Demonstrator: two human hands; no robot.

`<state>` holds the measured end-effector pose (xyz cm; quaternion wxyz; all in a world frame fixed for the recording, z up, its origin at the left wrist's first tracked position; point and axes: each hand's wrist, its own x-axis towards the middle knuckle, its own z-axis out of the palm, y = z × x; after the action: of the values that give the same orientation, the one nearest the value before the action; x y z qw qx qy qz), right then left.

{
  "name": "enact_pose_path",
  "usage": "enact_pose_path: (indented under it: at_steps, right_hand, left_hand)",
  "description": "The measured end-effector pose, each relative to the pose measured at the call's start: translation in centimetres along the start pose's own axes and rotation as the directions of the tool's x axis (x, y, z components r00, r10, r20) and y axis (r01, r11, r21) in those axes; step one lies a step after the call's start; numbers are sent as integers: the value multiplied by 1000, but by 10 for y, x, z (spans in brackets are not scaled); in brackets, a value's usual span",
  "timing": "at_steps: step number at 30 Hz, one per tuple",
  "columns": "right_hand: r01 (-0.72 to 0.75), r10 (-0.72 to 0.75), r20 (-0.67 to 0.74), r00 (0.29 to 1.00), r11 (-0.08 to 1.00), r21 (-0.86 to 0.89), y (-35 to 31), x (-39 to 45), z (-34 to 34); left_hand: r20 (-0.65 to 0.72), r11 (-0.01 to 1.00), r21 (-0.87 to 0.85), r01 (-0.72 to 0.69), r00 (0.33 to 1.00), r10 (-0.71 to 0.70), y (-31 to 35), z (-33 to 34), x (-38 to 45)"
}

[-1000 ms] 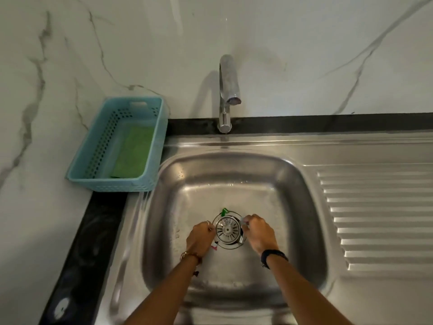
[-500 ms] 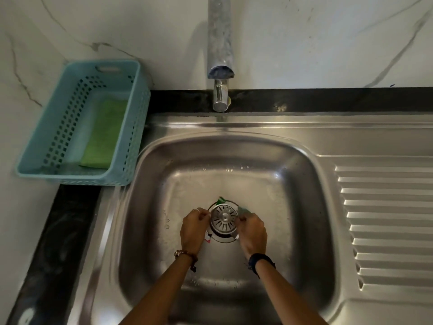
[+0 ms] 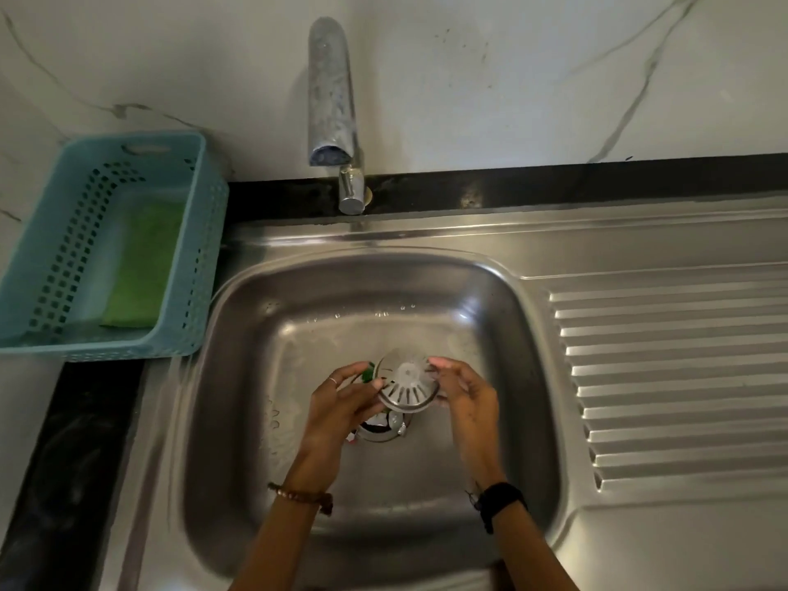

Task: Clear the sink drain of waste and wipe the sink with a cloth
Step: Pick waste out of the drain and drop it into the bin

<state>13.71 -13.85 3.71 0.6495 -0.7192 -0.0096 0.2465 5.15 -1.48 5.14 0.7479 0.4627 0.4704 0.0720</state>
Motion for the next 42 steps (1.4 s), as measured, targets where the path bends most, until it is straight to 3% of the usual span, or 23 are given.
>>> enact_pose_path:
  at_steps: [8,13,24,32,35,37,39,42]
  right_hand:
    - [136,-147,-214,966,989,-63,-64,32,-73]
    - [80,-132,-363,922,985,-155,-75,60,-114]
    - [32,-242,-421,874,893,-448,-67,93,-138]
    - [37,-297,-401,867,840,-542,-75,85,-137]
    - [174,-398,-375,837,844,-508,-76,66,-113]
    - [231,-398,-300,867,855,-465,-68,49,-85]
    - [208,-307,-173,936,878,-431,-49,33,-52]
    - [21,-24,-3,1000,922,-387,-9,20,-11]
  left_hand:
    - [198,972,102,-211,962,188,39,101,21]
    - [275,894,227,-387,906,322,42,169,36]
    - [189,828,375,-418,908,373,27,209,58]
    - [158,881,284,-377,925,345,22,203,43]
    - [89,904,273,-328,945,316,13,167,29]
    - [44,891,345,-295,953,299,1,129,22]
    - [-27,886,399,-236,963,269,-13,86,18]
    - [-219,856,514,-60,955,199,-30,24,20]
